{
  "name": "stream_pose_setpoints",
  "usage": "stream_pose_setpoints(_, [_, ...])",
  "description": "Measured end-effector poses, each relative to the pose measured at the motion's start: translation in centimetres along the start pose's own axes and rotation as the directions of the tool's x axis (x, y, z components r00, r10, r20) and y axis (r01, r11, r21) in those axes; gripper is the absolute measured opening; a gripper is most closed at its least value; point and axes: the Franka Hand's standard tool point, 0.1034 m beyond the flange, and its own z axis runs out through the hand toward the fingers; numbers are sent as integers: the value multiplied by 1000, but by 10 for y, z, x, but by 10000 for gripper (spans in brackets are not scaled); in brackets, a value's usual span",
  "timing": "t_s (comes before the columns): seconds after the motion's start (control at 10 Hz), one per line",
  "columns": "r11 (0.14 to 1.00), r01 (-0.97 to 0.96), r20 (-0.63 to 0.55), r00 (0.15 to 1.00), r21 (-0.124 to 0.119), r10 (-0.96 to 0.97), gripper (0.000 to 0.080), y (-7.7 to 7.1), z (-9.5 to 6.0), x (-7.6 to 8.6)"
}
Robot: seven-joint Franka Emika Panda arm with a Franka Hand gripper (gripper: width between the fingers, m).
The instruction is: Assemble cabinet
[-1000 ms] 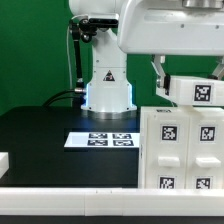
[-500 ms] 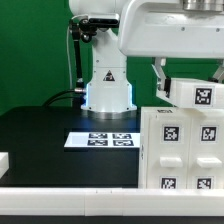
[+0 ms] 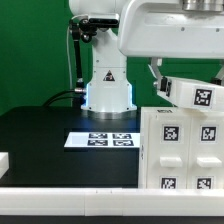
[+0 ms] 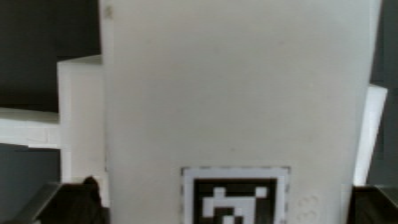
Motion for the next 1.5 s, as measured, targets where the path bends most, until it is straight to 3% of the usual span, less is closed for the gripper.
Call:
stream_pose_setpoints(0.5, [1000, -12, -11, 1000, 12, 13, 649, 3, 3, -11])
stream_pose_setpoints(0.6, [1000, -12, -11, 1000, 12, 13, 546, 3, 3, -11])
stream_pose_setpoints(1.3, [1000, -15, -11, 1000, 12, 15, 550, 3, 3, -11])
stream_pose_setpoints(1.5, [986, -168, -6, 986, 14, 168, 551, 3, 3, -7])
